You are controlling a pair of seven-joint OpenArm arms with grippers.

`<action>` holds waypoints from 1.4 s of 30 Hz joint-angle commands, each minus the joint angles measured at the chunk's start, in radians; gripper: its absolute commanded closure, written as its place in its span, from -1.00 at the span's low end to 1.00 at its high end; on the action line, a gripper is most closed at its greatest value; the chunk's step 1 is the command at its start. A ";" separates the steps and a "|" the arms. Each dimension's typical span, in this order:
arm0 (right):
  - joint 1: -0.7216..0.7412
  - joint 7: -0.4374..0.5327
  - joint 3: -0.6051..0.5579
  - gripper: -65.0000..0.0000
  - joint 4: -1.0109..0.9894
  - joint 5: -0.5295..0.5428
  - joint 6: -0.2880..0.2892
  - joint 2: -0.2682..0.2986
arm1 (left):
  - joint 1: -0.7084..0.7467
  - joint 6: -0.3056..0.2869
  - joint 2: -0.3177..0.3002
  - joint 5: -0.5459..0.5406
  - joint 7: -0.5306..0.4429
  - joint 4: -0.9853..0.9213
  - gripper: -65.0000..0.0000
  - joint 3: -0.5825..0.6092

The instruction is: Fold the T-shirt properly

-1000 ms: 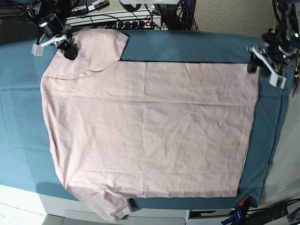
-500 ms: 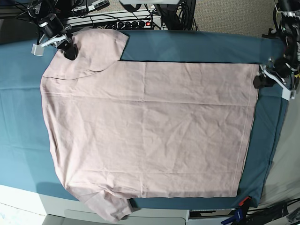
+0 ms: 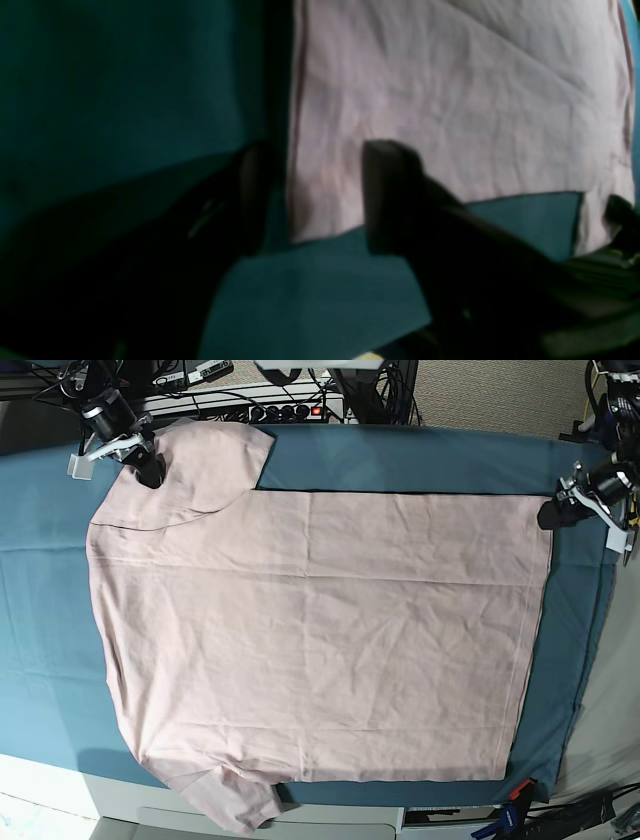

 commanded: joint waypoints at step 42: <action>-0.015 -0.061 -0.005 1.00 -0.008 -0.107 0.069 -0.017 | 0.024 -0.077 0.002 0.060 0.037 0.005 1.00 0.032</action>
